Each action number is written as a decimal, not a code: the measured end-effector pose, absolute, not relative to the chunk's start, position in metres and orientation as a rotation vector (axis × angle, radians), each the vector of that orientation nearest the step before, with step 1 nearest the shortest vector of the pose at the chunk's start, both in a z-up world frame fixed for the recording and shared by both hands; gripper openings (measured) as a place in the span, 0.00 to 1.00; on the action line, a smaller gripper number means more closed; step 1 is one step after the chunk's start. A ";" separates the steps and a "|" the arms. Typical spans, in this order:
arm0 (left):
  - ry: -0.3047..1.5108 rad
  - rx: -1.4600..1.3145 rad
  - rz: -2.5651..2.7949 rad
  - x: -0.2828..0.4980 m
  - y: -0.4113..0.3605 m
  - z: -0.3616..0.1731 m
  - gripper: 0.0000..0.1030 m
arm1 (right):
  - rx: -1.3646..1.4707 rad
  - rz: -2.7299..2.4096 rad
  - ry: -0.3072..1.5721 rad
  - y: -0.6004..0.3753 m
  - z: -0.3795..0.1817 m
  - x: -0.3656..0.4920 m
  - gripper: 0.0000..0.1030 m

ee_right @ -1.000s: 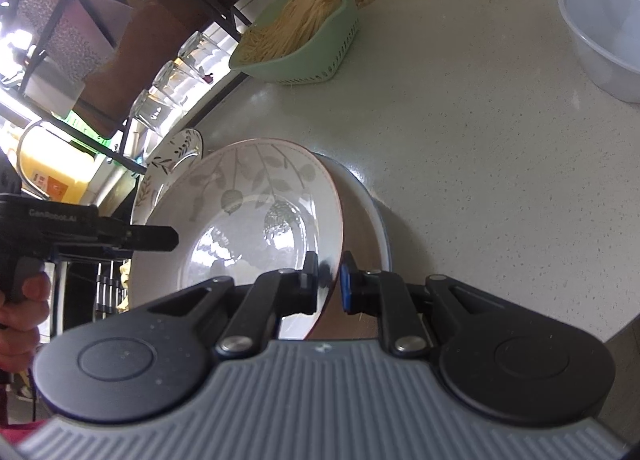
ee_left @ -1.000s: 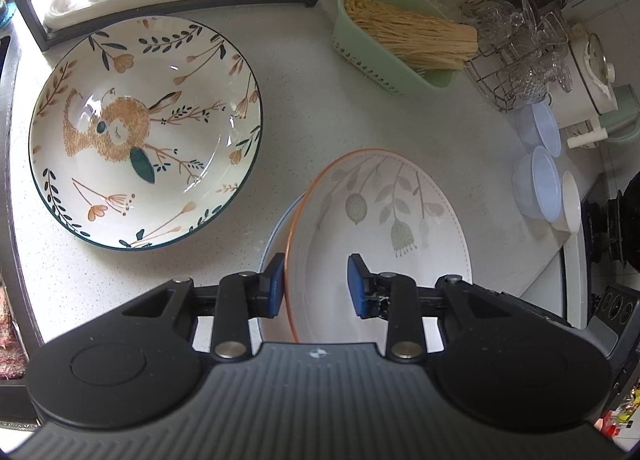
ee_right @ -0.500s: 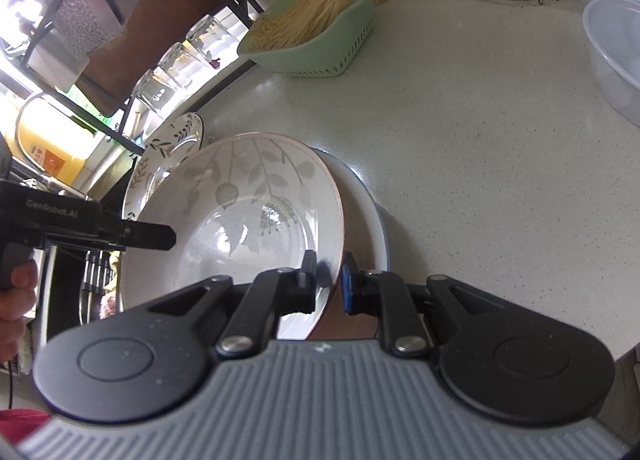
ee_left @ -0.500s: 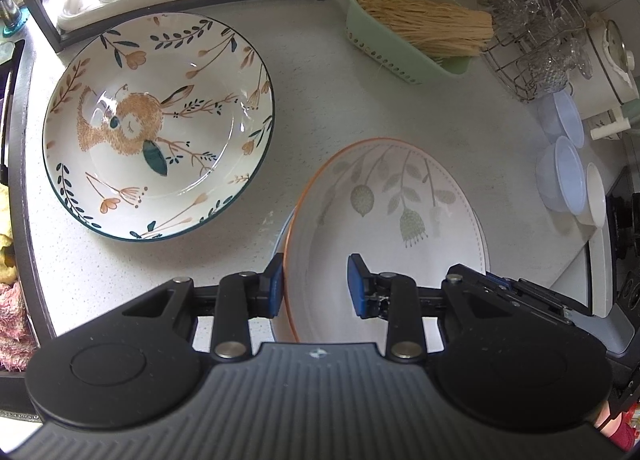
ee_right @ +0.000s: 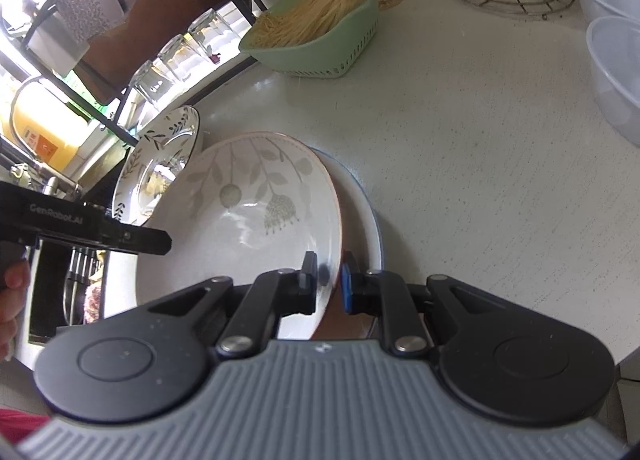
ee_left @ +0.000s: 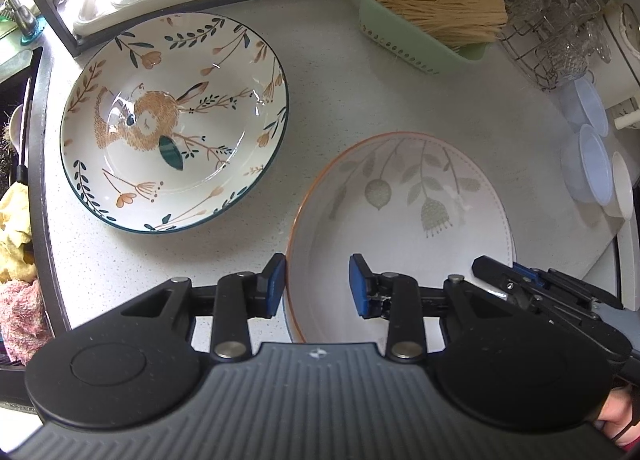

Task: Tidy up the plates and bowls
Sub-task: 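Lower the leaf-pattern plate onto the rose-pattern plate with both grippers, then open both grippers and lift them away from the plate stack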

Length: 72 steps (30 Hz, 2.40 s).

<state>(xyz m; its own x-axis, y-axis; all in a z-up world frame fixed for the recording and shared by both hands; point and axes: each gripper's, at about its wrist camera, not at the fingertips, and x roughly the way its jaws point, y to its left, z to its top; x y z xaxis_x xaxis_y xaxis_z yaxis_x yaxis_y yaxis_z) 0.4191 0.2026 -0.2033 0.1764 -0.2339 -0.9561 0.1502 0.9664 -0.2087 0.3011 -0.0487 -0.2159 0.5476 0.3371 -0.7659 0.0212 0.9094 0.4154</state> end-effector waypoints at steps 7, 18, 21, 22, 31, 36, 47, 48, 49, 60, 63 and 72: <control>1.357 -0.016 -0.277 0.413 0.194 -0.202 0.38 | 0.387 0.168 0.970 -0.050 -0.214 0.298 0.15; 1.320 -0.082 -0.257 0.402 0.202 -0.198 0.38 | 0.255 0.105 0.932 -0.034 -0.198 0.288 0.16; 1.309 -0.089 -0.254 0.397 0.203 -0.196 0.38 | 0.161 0.096 0.920 -0.024 -0.196 0.285 0.16; 1.306 -0.088 -0.252 0.396 0.203 -0.196 0.38 | 0.144 0.096 0.923 -0.022 -0.196 0.284 0.16; 1.270 -0.112 -0.244 0.381 0.204 -0.186 0.38 | 0.135 0.086 0.876 -0.024 -0.188 0.274 0.15; 1.183 -0.033 -0.262 0.365 0.193 -0.163 0.38 | 0.143 0.080 0.874 -0.028 -0.185 0.270 0.15; 1.041 -0.013 -0.305 0.348 0.181 -0.107 0.38 | 0.221 0.113 0.786 -0.046 -0.143 0.253 0.15; 1.024 -0.008 -0.306 0.347 0.180 -0.101 0.38 | 0.226 0.114 0.775 -0.048 -0.138 0.253 0.15; 1.008 -0.003 -0.307 0.345 0.179 -0.095 0.38 | 0.232 0.114 0.762 -0.049 -0.132 0.252 0.15; 0.870 -0.008 -0.283 0.321 0.175 -0.040 0.38 | 0.243 0.145 0.627 -0.057 -0.070 0.244 0.15; 0.825 0.016 -0.295 0.310 0.171 -0.024 0.39 | 0.245 0.155 0.598 -0.059 -0.055 0.236 0.15; 0.744 0.017 -0.286 0.282 0.163 -0.001 0.41 | 0.260 0.149 0.557 -0.062 -0.034 0.214 0.15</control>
<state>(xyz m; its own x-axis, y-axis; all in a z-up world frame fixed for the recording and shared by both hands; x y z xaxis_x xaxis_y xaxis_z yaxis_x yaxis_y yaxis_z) 0.2824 0.1631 -0.0011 0.6989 -0.2503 -0.6700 0.2623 0.9612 -0.0855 0.2143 -0.0624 -0.0344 0.8391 0.2093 -0.5021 -0.0692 0.9566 0.2830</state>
